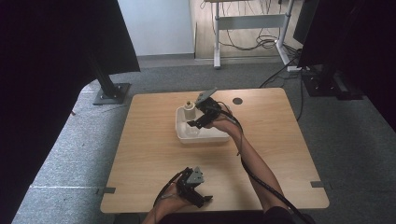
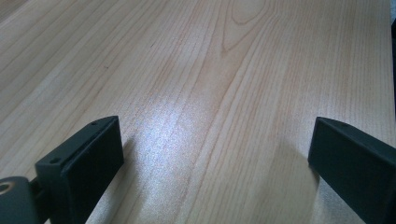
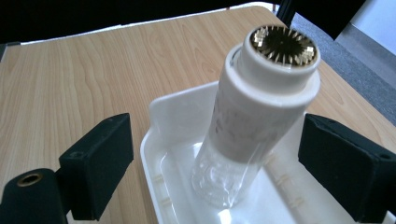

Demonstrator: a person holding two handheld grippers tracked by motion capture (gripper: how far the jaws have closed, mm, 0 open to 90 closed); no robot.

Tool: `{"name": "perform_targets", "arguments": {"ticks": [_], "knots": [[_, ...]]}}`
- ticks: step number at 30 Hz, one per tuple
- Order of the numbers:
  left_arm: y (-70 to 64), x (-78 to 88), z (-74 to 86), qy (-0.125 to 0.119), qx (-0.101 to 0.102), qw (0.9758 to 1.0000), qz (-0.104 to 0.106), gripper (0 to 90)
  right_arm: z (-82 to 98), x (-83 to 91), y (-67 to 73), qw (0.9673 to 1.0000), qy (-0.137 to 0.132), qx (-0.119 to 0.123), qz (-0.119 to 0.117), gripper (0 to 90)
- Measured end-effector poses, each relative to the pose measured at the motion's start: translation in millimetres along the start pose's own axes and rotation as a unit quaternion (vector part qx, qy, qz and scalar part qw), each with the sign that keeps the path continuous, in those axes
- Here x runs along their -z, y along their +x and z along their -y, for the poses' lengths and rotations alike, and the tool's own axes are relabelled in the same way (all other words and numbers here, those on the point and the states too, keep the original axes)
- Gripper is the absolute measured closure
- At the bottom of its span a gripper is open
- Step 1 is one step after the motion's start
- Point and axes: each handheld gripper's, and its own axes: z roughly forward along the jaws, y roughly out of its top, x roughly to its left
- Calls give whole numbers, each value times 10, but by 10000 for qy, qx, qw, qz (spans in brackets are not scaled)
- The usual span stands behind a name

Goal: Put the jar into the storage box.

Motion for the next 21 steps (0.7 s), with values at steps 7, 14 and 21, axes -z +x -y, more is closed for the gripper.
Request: {"name": "perform_targets", "arguments": {"ticks": [7,14,21], "knots": [[0,0,0,5,0,10000,-3,29,114,65,20,9999,-9,-58,-102,97],[0,0,0,4,-3,10000,-4,30,202,79,97,9997,95,33,-211,97],[1,0,0,2,-6,10000,-7,30,282,89,158,9995,182,89,-255,96]]}}
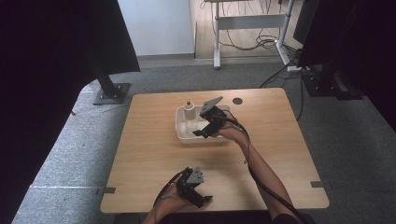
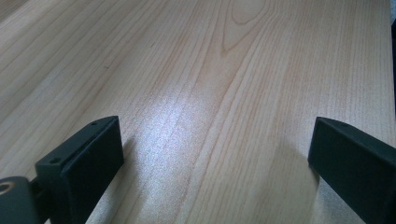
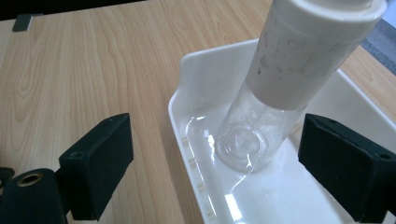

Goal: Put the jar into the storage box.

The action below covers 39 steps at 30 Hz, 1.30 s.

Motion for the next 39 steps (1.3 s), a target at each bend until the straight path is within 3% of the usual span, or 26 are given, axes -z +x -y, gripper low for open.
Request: {"name": "perform_targets", "arguments": {"ticks": [18,39], "knots": [[-1,0,0,1,9,10000,0,30,205,81,130,10000,-38,-14,-42,91],[-1,1,-1,8,11,10000,-4,30,404,249,238,10000,22,-47,71,90]]}}
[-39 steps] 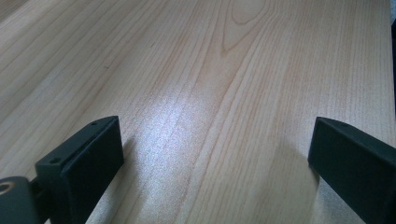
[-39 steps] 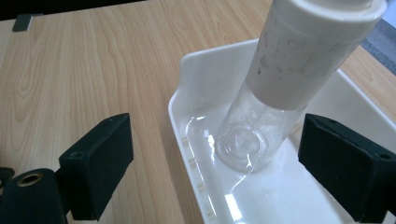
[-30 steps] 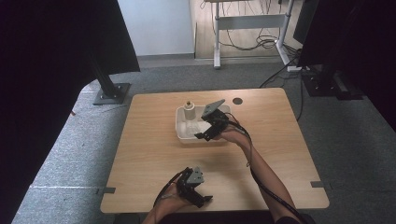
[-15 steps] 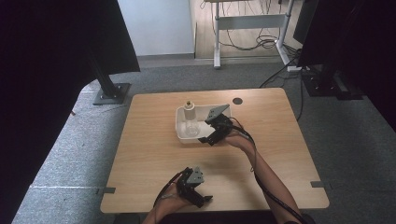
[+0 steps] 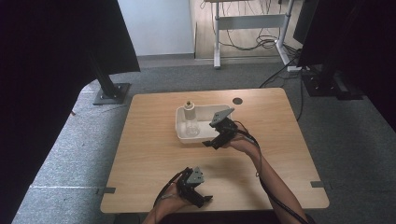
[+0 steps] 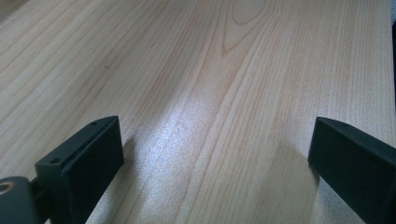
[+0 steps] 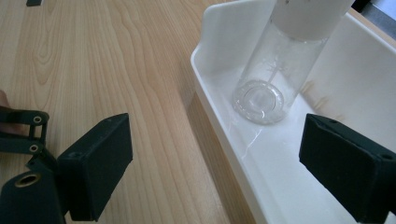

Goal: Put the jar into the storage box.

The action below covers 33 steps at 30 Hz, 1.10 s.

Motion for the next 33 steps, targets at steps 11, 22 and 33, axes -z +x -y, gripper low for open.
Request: {"name": "perform_targets", "arguments": {"ticks": [11,22,33], "knots": [[-1,0,0,-1,7,10000,-3,30,147,93,58,10000,0,-28,47,91],[-1,0,-1,0,7,10000,-9,30,299,175,115,9999,26,-51,112,91],[-1,0,-1,6,12,10000,-12,30,472,278,186,9998,6,-139,156,91]]}}
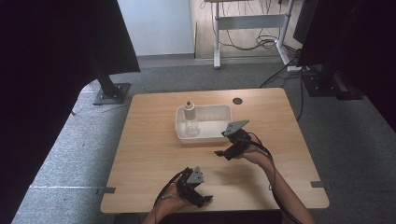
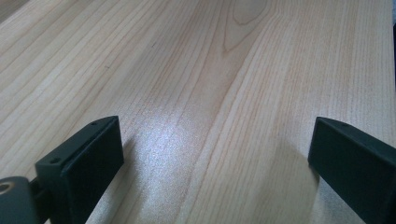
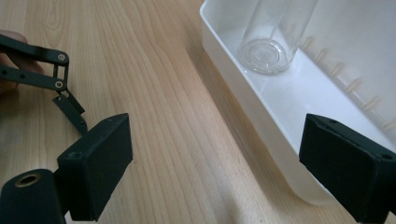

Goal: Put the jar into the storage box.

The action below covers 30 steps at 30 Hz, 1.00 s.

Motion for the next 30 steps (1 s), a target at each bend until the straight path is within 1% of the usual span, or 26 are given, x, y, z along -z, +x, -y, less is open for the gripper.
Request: {"name": "perform_targets", "arguments": {"ticks": [10,23,30], "knots": [[0,-1,0,-2,0,10000,-7,30,163,96,46,9999,-30,-74,84,90],[-1,-2,-1,-4,7,10000,-14,30,390,220,117,9996,-9,-207,185,91],[-2,-3,-1,-12,19,10000,-19,30,496,266,155,9994,20,-239,237,91]]}}
